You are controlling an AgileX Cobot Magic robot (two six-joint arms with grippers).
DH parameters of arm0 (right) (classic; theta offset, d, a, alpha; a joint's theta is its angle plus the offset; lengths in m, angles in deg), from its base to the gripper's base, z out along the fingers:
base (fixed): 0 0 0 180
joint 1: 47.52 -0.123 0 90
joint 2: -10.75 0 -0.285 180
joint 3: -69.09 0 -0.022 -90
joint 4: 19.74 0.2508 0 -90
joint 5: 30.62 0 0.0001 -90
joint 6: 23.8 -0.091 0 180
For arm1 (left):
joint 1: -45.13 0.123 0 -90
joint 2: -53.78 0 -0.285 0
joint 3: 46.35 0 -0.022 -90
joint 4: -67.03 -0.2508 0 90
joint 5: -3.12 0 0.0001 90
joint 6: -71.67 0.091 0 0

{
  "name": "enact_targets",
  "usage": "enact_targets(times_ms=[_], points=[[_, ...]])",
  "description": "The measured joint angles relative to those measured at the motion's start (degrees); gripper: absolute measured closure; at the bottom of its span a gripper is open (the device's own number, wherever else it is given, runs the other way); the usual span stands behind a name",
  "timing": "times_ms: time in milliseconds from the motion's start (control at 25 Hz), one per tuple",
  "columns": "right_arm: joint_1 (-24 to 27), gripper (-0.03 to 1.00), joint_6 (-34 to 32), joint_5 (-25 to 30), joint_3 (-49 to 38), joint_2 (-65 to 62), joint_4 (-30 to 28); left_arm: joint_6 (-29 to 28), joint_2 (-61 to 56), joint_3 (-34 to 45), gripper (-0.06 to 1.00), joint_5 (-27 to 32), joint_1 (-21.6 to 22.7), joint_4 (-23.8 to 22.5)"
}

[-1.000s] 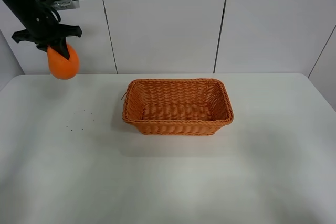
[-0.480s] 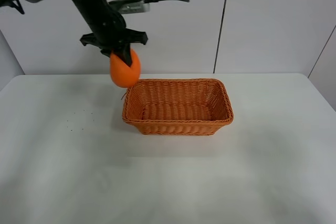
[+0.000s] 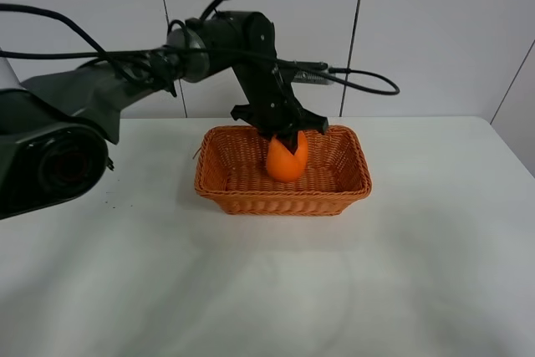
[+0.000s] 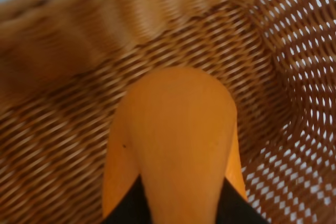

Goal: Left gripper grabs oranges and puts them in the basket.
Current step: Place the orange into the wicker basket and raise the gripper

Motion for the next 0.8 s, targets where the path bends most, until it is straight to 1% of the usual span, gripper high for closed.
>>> enact_targets(times_ms=[80,120,160,320,360,400,520,640,800], points=[[0.0,0.27,0.0,0.0,0.0,0.0,0.0,0.0,2.28,-0.02,0.71,-1.21,-0.52,0.13],[0.0,0.27,0.0,0.0,0.0,0.0,0.0,0.0,3.75,-0.02,0.68,-1.19,-0.53,0.02],[0.0,0.27,0.0,0.0,0.0,0.0,0.0,0.0,4.14,-0.02,0.63,-1.19,-0.53,-0.11],[0.0,0.27,0.0,0.0,0.0,0.0,0.0,0.0,4.47,-0.02,0.22,-1.13,-0.48,-0.22],[0.0,0.27,0.0,0.0,0.0,0.0,0.0,0.0,4.47,-0.02,0.16,-1.13,-0.48,-0.22],[0.0,0.27,0.0,0.0,0.0,0.0,0.0,-0.08,4.47,-0.02,0.12,-1.04,-0.48,-0.22],[0.0,0.27,0.0,0.0,0.0,0.0,0.0,-0.13,4.47,-0.25,0.07,0.23,-0.48,-0.22],[0.0,0.27,0.0,0.0,0.0,0.0,0.0,-0.11,4.42,-1.87,0.06,2.57,-0.39,-0.16],[0.0,0.27,0.0,0.0,0.0,0.0,0.0,0.39,4.42,-8.03,0.06,8.44,0.35,-0.16]])
